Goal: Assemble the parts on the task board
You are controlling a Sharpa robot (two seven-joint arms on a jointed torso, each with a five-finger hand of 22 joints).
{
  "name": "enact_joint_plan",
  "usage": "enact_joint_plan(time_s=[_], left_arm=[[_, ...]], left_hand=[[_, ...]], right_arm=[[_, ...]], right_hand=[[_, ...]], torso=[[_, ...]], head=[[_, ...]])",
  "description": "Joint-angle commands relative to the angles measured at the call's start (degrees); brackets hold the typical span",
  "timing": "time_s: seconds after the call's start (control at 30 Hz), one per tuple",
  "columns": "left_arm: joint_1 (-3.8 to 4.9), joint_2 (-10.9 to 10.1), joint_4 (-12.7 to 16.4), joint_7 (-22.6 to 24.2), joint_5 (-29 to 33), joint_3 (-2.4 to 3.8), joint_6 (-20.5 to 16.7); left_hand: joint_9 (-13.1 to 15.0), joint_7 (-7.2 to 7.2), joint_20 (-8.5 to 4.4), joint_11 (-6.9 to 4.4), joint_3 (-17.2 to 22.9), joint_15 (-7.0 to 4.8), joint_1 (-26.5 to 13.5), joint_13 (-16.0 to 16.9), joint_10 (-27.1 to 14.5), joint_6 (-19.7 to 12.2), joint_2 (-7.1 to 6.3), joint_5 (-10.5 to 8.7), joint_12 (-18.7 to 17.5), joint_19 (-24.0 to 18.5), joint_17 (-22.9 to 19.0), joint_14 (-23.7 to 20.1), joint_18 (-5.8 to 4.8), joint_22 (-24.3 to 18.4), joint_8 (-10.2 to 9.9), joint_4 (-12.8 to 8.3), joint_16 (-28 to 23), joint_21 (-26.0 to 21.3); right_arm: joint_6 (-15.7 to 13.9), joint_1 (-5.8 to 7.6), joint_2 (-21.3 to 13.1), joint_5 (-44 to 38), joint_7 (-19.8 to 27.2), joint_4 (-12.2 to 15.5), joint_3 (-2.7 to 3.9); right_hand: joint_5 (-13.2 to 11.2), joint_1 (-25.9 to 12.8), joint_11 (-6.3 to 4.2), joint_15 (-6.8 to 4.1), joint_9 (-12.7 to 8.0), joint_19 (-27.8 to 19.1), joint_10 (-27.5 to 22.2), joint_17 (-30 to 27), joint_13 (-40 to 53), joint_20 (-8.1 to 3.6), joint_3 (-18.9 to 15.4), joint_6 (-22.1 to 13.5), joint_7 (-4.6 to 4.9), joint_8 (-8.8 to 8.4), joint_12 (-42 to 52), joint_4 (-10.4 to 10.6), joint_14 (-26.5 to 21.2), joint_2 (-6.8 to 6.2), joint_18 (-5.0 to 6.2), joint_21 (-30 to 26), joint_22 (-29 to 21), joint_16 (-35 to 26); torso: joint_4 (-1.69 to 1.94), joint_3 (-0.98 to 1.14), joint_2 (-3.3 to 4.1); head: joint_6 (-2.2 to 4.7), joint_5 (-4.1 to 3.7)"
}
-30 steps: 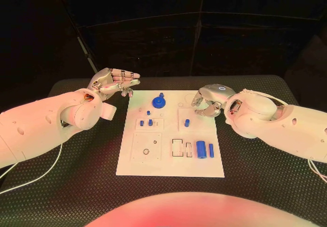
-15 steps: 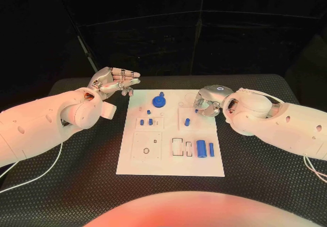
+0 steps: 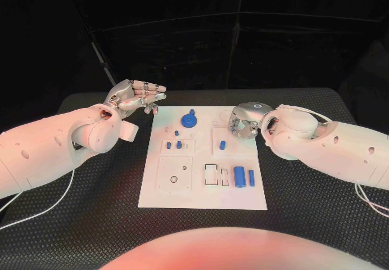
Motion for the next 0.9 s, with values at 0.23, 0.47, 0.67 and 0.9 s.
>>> enact_joint_plan(time_s=[0.23, 0.47, 0.67, 0.9], left_arm=[[0.08, 0.0, 0.12, 0.51, 0.31, 0.05, 0.25], [0.08, -0.07, 0.1, 0.37, 0.31, 0.05, 0.32], [0.08, -0.09, 0.08, 0.28, 0.31, 0.05, 0.39], [0.08, -0.1, 0.04, 0.22, 0.31, 0.05, 0.39]], left_hand=[[-0.08, 0.18, 0.0, 0.14, 0.12, 0.01, 0.16, 0.03, -0.37, 0.02, 0.64, -0.28, 0.37, -0.32, -0.05, -0.33, 0.75, -0.08, 0.22, -0.3, -0.28, -0.26], [-0.08, 0.18, 0.0, 0.14, 0.12, 0.01, 0.16, 0.03, -0.37, 0.02, 0.64, -0.28, 0.37, -0.32, -0.05, -0.33, 0.75, -0.08, 0.22, -0.3, -0.28, -0.26], [-0.09, 0.21, 0.02, 0.17, 0.11, 0.03, 0.26, 0.03, -0.49, -0.03, 0.67, -0.28, 0.44, -0.33, -0.21, -0.39, 0.75, -0.13, 0.2, -0.42, -0.38, -0.36], [-0.11, 0.23, 0.03, 0.2, 0.09, 0.04, 0.29, 0.02, -0.62, -0.11, 0.65, -0.29, 0.44, -0.33, -0.27, -0.42, 0.75, -0.16, 0.16, -0.47, -0.42, -0.41]], right_arm=[[2.86, 0.07, 0.51, 0.08, 0.73, -0.66, 0.0], [3.11, 0.07, 0.52, -0.13, 0.04, -0.96, -0.01], [3.03, 0.07, 0.42, -0.53, -0.42, -0.97, -0.01], [3.16, 0.06, 0.39, -0.87, -0.42, -0.92, -0.01]], right_hand=[[0.23, 0.73, -0.03, -0.14, 0.08, 0.23, 0.67, 0.06, 0.02, -0.4, 0.33, 0.64, 0.05, 0.18, 0.45, -0.1, 1.36, -0.15, -0.1, 0.44, 0.13, 0.43], [0.16, 0.35, 0.08, -0.09, -0.06, 0.06, 0.39, -0.1, -0.08, -0.41, 0.24, 0.36, 0.15, -0.18, 0.13, -0.09, 1.32, -0.73, -0.1, 0.44, 0.01, 0.4], [0.17, 0.2, 0.26, 0.03, -0.2, -0.13, -0.11, -0.31, -0.13, -0.35, 0.27, -0.11, 0.31, -0.57, -0.26, -0.23, 1.25, -1.34, -0.09, 0.42, -0.09, 0.33], [0.34, 1.15, 0.31, 0.05, -0.2, -0.26, -0.03, -0.38, -0.06, -0.31, 1.06, -0.15, 0.37, -0.62, -0.37, -1.02, 1.21, -1.44, -0.06, 0.59, -0.04, 0.35]], torso=[[0.01, 0.0, -0.06], [-0.01, -0.01, -0.1], [-0.01, 0.0, -0.09], [0.03, 0.01, -0.04]], head=[[-0.29, -0.01], [-0.4, -0.08], [-0.45, -0.16], [-0.57, -0.27]])
